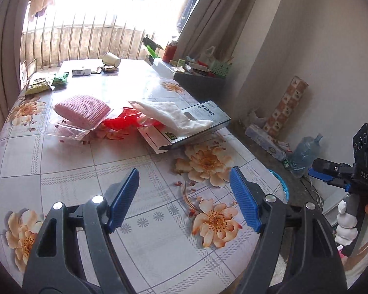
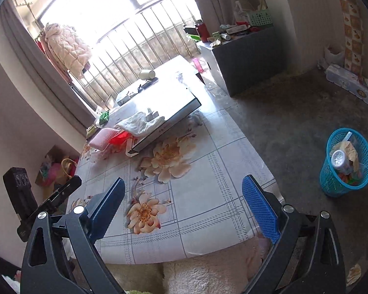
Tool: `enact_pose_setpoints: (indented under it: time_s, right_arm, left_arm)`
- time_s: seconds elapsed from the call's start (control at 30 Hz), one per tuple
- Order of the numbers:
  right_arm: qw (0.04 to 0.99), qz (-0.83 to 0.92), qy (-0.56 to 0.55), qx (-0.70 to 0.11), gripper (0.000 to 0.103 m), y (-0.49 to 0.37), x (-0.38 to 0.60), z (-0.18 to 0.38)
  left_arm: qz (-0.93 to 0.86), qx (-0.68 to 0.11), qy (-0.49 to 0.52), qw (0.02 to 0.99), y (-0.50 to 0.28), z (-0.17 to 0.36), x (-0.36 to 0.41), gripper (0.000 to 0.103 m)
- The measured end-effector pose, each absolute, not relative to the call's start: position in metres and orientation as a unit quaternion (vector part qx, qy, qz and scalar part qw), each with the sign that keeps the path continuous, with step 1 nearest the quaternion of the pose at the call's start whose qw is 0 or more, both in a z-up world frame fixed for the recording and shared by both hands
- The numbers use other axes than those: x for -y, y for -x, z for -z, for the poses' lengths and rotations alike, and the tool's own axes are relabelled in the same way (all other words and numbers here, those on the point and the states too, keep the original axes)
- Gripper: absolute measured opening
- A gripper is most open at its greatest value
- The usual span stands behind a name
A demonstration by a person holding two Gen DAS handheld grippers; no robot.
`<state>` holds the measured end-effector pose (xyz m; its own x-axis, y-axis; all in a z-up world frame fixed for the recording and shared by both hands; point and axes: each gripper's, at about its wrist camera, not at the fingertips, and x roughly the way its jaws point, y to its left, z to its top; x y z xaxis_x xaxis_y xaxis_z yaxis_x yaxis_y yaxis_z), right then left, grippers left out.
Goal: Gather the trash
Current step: 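Move both open grippers back over the table, then grasp the white cloth glove with the left gripper while the right gripper grasps the white CABLE box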
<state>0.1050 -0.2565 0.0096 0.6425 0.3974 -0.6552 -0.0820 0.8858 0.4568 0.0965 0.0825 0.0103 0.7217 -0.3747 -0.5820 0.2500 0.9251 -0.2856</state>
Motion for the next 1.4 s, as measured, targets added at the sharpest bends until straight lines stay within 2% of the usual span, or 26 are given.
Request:
enact_pose_setpoints:
  time_s: [0.27,0.7,0.9,1.33,1.4]
  right_arm:
    - [0.881,-0.179,-0.158,-0.409,0.092,-0.141,0.201,-0.017]
    - [0.847,-0.168,-0.244,-0.441,0.072,-0.173,0.209,0.016]
    - [0.844,-0.159,-0.252,-0.447,0.070,-0.173,0.218,0.025]
    - [0.844,-0.160,-0.262,-0.440,0.070,-0.175,0.244,0.036]
    - [0.836,-0.167,-0.288,-0.435,0.070,-0.181,0.252,0.038]
  left_arm:
    - [0.136,-0.328,0.129,0.926,-0.098,0.001,-0.121,0.072]
    - [0.153,-0.299,0.171,0.926,-0.124,-0.023,-0.141,0.072]
    - [0.203,-0.317,0.200,0.905,-0.167,-0.026,-0.119,0.059]
    - [0.167,-0.396,-0.011,0.903,-0.267,0.007,-0.013,0.059]
    - [0.162,-0.411,-0.019,0.897,-0.274,0.017,-0.009,0.051]
